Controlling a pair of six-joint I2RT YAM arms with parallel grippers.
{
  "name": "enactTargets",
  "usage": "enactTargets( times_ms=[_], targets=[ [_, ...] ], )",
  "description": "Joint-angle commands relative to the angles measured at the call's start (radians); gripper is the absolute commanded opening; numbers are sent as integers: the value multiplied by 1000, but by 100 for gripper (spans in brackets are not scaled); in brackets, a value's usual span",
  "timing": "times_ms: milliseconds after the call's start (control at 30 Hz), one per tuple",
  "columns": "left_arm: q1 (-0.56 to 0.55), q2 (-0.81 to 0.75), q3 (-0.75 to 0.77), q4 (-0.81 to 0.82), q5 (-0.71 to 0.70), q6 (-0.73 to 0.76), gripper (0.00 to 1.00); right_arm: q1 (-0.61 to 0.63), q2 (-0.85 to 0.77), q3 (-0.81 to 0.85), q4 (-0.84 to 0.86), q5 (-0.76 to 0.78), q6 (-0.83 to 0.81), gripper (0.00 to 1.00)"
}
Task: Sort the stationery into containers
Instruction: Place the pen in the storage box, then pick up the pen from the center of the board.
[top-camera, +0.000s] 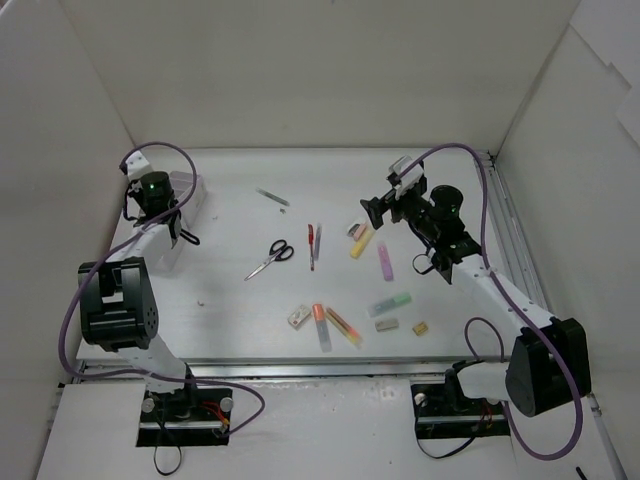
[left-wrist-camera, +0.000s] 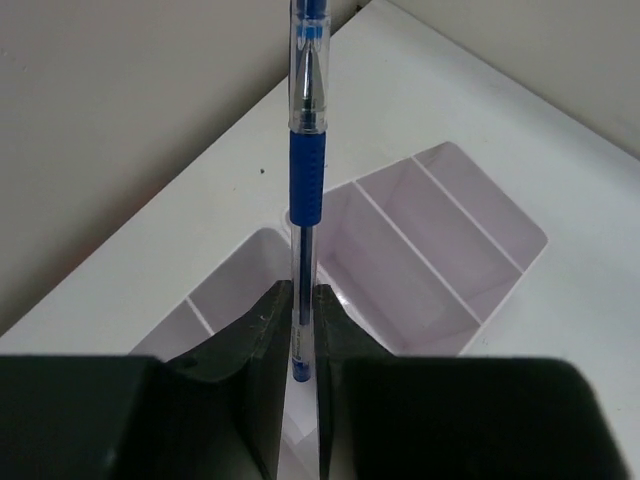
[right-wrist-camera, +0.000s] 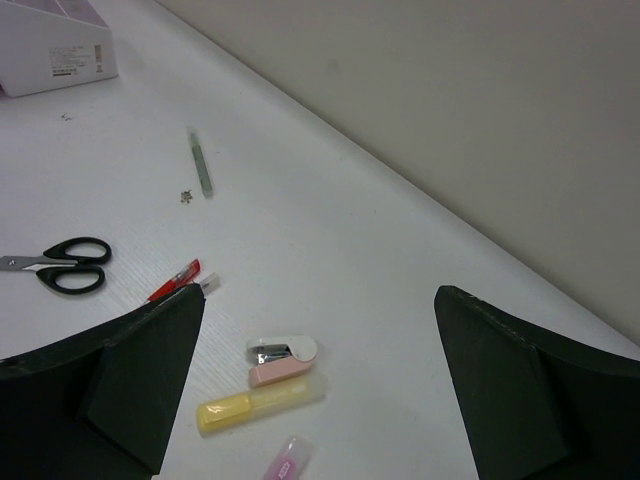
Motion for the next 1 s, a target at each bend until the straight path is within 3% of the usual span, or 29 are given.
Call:
enactTargets(
  times_ms=[0,33,133,300,400,500,700,800,967],
  targets=[
    [8,-74,-29,29,-65,-111,10,-9,-9,7,135,-4,32,98],
    [8,-87,-43,36,-65,-117,21,-9,-6,7,138,-7,46,98],
    [8,-126,-66,30,-46,-114,37,-9,-5,7,143,-23,68,98],
    [8,-214,-52,-55,-33,-109,51,-11,31,27,141,-66,213,98],
    [8,-257,-15,-150,4,-109,84,-2,89,61,141,-92,332,98],
    [-1,-294,43,-280,49,-109,99,11,124,86,120,-98,387,98],
    [-96,-331,132,-453,223,-88,99,12,83,34,54,112,459,98],
    [-220,-276,198,-509,256,-77,100,-2,66,58,-206,328,623,98],
    [-436,-56,386,-624,284,-57,100,-54,45,96,-428,465,712,98]
  ],
)
